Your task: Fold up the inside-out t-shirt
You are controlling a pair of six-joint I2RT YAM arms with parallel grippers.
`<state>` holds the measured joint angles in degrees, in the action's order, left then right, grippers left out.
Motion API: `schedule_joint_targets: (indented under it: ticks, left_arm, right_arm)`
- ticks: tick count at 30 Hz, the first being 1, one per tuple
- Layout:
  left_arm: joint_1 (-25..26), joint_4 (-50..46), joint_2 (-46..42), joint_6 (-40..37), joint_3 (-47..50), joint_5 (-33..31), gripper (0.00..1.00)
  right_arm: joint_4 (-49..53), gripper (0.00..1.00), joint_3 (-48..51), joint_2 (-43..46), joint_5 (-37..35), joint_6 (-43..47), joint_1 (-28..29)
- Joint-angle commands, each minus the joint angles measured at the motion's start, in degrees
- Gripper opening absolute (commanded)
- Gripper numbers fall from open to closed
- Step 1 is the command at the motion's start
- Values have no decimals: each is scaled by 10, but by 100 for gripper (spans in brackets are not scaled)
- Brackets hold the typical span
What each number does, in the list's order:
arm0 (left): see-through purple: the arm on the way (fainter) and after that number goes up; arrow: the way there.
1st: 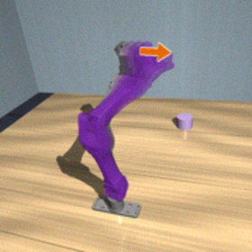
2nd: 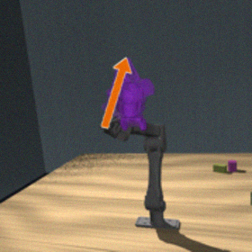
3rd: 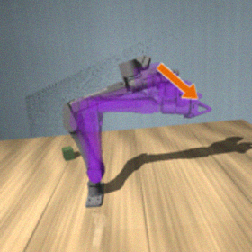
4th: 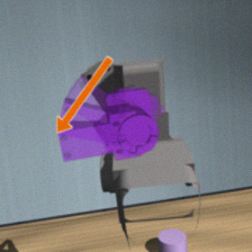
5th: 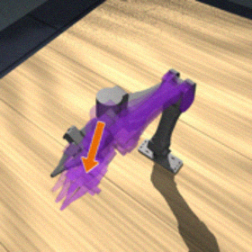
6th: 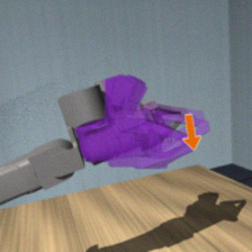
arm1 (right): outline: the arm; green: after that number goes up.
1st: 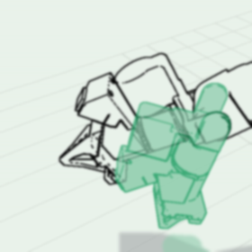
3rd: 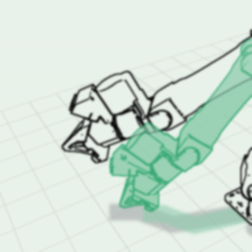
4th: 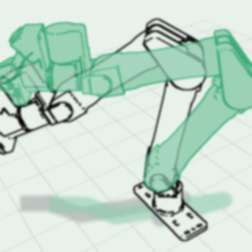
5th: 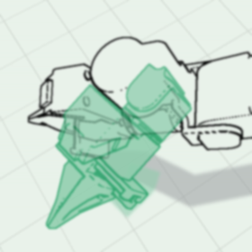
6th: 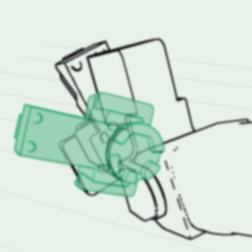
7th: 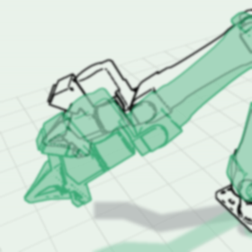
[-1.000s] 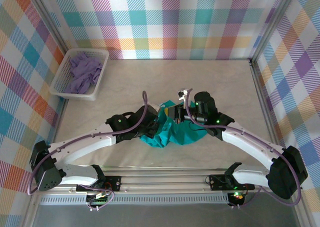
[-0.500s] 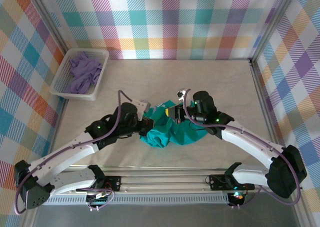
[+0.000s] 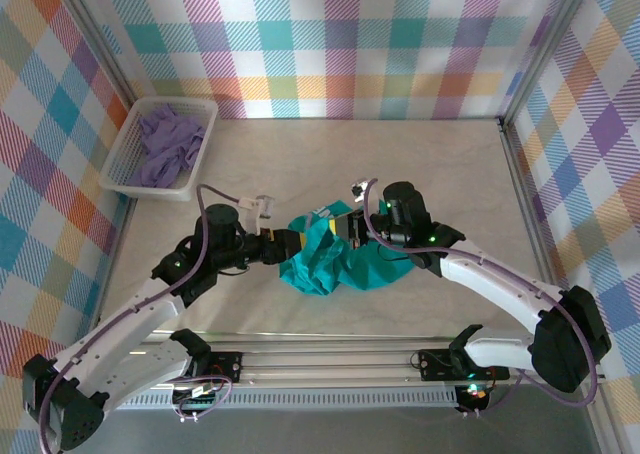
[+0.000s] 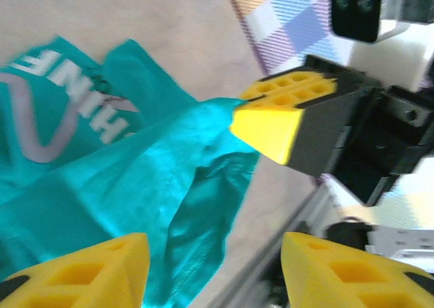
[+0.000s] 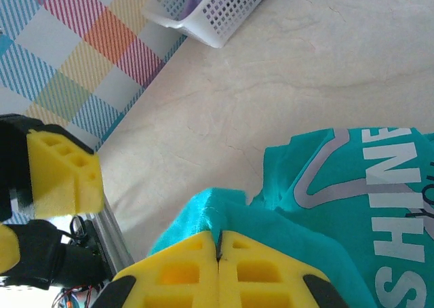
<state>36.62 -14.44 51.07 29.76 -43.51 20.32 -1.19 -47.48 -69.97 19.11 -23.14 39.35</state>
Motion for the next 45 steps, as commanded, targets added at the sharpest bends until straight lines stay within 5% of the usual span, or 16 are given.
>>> schedule_joint_targets:
  ticks: [1,8,13,23,30,40,45]
  left_arm:
    - [78,-131,10,-84,-68,-182,58]
    - [213,-220,94,-117,-128,-405,60]
    - [245,-257,154,-119,-159,-464,53]
    - [249,-245,208,-120,-164,-432,47]
    - [249,-252,220,-129,-178,-419,29]
    - [248,-276,184,-138,-163,-409,14]
    - [231,-240,133,-134,-131,-343,7]
  right_arm:
    - [-13,0,-26,-3,24,-17,-2]
    - [-36,0,-35,-22,51,-96,-3]
    - [-31,0,-43,-28,55,-106,-3]
    - [-29,0,-39,-32,49,-101,-6]
    - [-17,0,-39,-30,44,-92,-11]
    - [8,0,-50,-29,34,-70,-20]
    - [48,0,-61,-30,16,-28,-20]
